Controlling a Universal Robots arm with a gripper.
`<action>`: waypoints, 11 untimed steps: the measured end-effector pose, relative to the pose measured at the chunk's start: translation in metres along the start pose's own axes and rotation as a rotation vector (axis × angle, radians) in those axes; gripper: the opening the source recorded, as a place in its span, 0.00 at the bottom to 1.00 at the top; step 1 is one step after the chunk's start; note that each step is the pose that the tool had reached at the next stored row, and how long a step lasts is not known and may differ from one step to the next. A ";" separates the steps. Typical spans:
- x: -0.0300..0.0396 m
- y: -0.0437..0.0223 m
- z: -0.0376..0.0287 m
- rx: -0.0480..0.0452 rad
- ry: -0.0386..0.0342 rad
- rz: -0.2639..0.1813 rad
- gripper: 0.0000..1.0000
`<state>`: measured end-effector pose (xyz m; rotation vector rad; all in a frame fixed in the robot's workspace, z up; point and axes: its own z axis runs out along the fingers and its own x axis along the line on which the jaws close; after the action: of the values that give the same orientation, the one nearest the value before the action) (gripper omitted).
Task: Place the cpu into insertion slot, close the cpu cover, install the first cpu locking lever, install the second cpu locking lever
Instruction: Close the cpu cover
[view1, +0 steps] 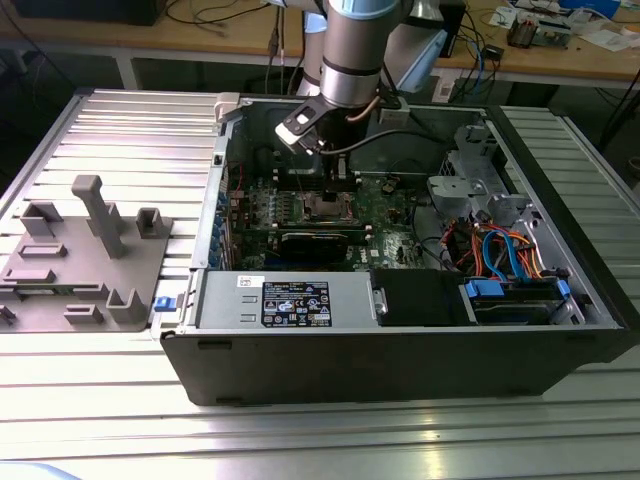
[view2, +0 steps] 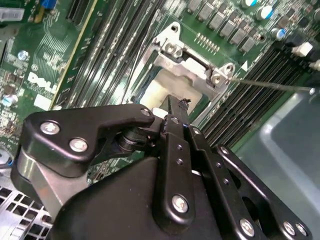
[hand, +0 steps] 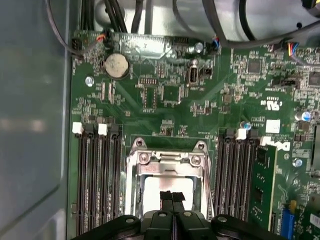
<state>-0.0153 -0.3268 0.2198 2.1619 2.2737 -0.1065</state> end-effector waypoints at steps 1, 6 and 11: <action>0.0001 -0.0018 0.0007 0.0000 0.0000 0.000 0.11; 0.0008 -0.0114 0.0052 0.0000 -0.0001 0.000 0.11; 0.0013 -0.0163 0.0097 0.0000 -0.0001 0.000 0.11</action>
<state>-0.0320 -0.3269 0.2109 2.1619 2.2736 -0.1067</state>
